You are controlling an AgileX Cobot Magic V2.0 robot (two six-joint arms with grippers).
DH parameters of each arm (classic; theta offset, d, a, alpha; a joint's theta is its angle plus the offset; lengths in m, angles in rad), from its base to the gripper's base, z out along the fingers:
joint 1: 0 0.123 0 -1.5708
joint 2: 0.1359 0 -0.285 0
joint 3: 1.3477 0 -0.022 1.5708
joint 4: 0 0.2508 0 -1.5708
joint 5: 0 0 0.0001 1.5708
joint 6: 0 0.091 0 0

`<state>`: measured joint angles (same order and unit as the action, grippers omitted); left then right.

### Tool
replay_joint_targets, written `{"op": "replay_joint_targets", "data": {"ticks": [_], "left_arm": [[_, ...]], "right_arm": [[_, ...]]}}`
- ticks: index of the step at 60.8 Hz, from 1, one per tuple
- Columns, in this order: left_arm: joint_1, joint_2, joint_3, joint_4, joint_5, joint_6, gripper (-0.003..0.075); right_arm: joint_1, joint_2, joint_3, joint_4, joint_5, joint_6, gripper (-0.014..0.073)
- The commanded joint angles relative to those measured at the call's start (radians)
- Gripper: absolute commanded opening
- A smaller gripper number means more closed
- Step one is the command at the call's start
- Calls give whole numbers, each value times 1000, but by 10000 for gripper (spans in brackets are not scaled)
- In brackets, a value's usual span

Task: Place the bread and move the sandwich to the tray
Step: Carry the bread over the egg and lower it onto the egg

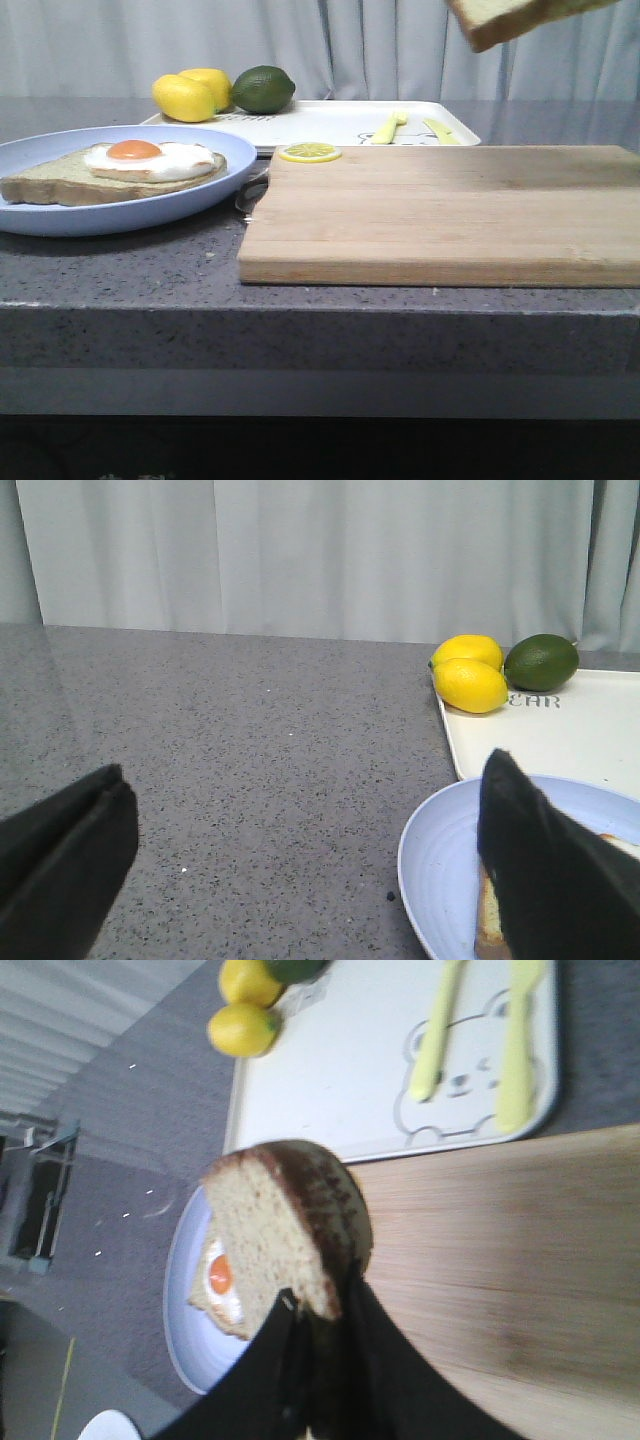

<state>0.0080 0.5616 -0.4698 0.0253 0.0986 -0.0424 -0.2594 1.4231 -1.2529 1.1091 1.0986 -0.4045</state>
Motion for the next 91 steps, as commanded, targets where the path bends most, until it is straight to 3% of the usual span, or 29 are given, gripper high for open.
{"op": "replay_joint_targets", "data": {"ticks": [1, 22, 33, 54, 70, 91], "left_arm": [[-6, 6, -37, 0, -82, -3, 670], [-6, 6, -37, 0, -82, -3, 670], [-6, 6, -37, 0, -82, -3, 670], [-6, 6, -37, 0, -82, -3, 670], [-6, 6, -37, 0, -82, -3, 670], [-6, 6, -37, 0, -82, -3, 670]], "right_arm": [[110, -36, -31, 152, -56, -14, -59], [671, 80, -34, 446, -536, -26, -59], [842, 201, -75, 528, -727, -99, -59], [865, 387, -128, 519, -740, -103, -52], [854, 399, -128, 514, -765, -103, 136], [829, 397, -125, 410, -668, -103, 353]]}}
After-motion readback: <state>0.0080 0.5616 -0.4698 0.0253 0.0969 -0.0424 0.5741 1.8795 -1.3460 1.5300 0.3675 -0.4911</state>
